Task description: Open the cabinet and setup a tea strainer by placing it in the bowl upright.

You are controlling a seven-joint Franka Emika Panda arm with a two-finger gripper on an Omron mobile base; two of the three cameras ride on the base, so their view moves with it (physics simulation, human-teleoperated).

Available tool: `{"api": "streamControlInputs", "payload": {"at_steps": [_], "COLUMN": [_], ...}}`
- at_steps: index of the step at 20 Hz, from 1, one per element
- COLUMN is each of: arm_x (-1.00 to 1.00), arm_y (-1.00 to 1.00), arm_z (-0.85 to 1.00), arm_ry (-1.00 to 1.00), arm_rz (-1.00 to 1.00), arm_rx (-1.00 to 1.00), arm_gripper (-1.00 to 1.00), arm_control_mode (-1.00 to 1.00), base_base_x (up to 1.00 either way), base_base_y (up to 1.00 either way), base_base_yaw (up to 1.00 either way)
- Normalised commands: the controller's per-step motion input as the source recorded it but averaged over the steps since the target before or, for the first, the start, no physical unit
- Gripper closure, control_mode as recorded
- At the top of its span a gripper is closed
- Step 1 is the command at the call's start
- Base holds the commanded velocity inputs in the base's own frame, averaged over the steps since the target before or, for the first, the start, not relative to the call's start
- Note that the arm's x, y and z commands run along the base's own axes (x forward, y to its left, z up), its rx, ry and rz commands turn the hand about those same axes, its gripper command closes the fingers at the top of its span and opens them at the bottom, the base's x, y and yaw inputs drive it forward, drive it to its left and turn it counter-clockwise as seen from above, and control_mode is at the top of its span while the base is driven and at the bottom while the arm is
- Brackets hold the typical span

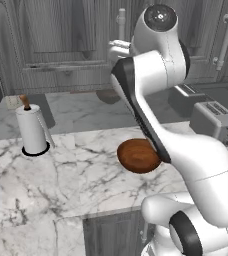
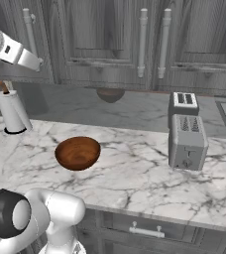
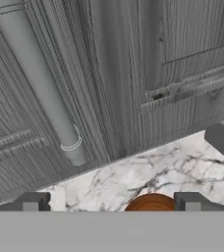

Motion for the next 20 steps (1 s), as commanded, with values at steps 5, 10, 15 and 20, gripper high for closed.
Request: {"api": "streamControlInputs", "payload": {"at_steps": [5, 10, 15, 20], "arm_x": [0.19, 0.15, 0.31, 0.5], "arm_y": [0.24, 0.24, 0.04, 0.0], "arm_z": [0.1, 0.2, 0.05, 0.0], "arm_ry": [-0.01, 0.0, 0.05, 0.0], "arm_rz": [0.02, 0.03, 0.03, 0.03], "arm_rx": [-0.06, -0.19, -0.05, -0.03], "arm_gripper": [-1.0, -1.0, -1.0, -1.0], "arm_control_mode": [-1.0, -1.0, -1.0, -1.0], "base_base_x": [0.0, 0.0, 0.0, 0.0], "base_base_y": [0.0, 0.0, 0.0, 0.0], "base_base_yaw": [0.0, 0.0, 0.0, 0.0]}}
